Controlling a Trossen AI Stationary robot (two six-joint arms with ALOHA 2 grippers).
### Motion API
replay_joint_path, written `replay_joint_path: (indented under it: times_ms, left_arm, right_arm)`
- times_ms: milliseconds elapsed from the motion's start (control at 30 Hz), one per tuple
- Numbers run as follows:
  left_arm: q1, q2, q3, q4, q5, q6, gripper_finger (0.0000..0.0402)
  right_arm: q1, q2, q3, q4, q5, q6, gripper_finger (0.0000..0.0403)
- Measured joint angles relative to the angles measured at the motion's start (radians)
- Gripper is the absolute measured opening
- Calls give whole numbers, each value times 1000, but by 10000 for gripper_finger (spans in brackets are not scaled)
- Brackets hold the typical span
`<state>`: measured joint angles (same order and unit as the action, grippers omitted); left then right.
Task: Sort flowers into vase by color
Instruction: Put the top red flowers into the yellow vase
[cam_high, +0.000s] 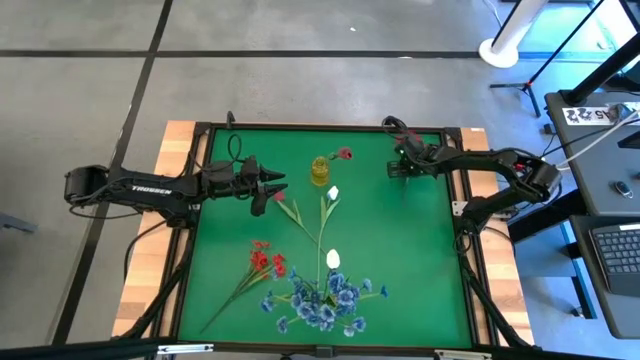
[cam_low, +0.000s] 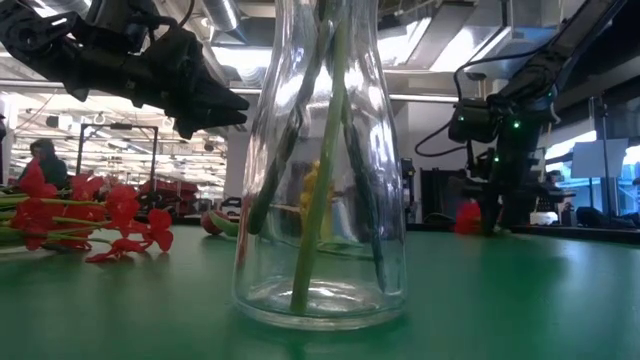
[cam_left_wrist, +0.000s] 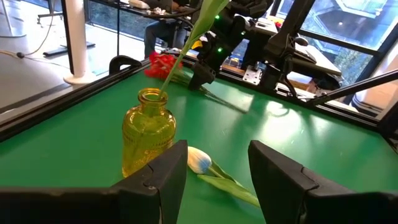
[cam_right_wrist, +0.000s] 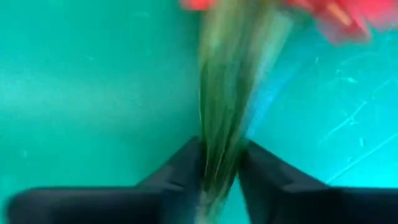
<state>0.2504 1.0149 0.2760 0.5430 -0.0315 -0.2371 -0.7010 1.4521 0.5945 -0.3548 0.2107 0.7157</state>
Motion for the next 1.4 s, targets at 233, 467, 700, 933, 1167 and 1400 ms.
replay_joint_path:
  times_ms: [233,467,700,933,1167,1400]
  left_arm:
    - [0,0,0,0,0,1,166]
    - [0,-9,0,31,0,3,166]
    - [43,-9,17,128,183,-19,166]
    - [93,-9,64,131,261,-18,166]
    - [135,-9,68,130,262,-15,166]
    - [164,-9,68,130,277,-15,166]
  right_arm:
    - [0,-40,-4,47,-24,-36,20]
    - [12,-189,0,276,-124,-120,9]
    - [96,-274,2,669,-271,-271,9]
    - [178,-253,3,1021,-264,-445,9]
    - [183,-110,4,1355,-255,-465,7]
    - [184,87,93,1544,-330,-479,7]
